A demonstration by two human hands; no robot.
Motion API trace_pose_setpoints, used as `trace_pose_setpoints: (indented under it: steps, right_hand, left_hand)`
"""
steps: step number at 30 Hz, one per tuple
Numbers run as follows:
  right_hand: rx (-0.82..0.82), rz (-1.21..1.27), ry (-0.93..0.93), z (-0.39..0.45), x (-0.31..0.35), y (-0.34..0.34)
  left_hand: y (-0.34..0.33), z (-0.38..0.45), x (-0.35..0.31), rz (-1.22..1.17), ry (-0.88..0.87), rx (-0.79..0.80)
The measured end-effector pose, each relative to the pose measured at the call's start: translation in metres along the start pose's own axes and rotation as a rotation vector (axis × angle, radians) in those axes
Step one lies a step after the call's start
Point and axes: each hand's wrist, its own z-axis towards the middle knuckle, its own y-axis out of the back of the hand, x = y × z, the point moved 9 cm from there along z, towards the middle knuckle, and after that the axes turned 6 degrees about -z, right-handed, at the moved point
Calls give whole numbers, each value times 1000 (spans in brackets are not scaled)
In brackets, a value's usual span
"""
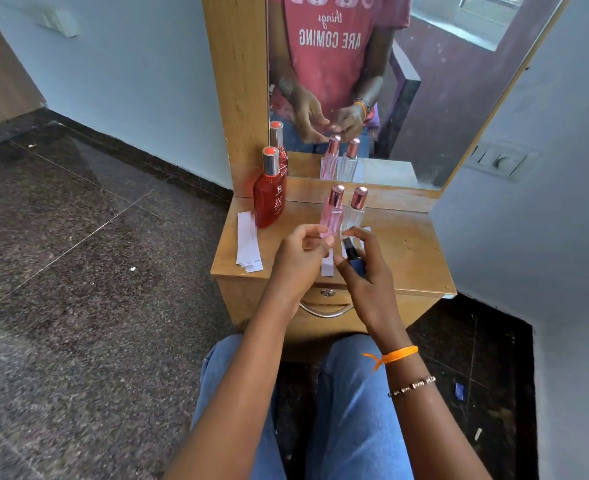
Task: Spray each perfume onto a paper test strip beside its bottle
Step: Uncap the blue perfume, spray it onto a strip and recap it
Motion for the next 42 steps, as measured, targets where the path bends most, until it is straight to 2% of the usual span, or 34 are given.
trace_pose_setpoints:
  steps: [5,10,17,19,23,26,33,42]
  right_hand:
    - [-50,-3,-35,2,-16,12]
    - [-137,251,-162,8,-33,29]
    - [-115,56,-121,34,-32,58]
    - [-145,15,-98,45,-31,67]
    - [-220,63,-139,65,-38,76]
    - [-212,139,-129,75,-42,73]
    - [-89,148,-81,87,-46,50]
    - [-70,-13,-93,83,-55,44]
  left_hand:
    - [-4,-2,5,35,14,17]
    - [-9,-2,8,103,15,45]
    - [-15,-3,7,208,-24,61]
    - [-18,-4,5,320,-75,61]
    - [-45,-11,2,741,-309,89]
    - [-66,-19,9,898,-394,132]
    - [-75,-18,25,980,-381,232]
    - [-71,-15,27,944,-385,206]
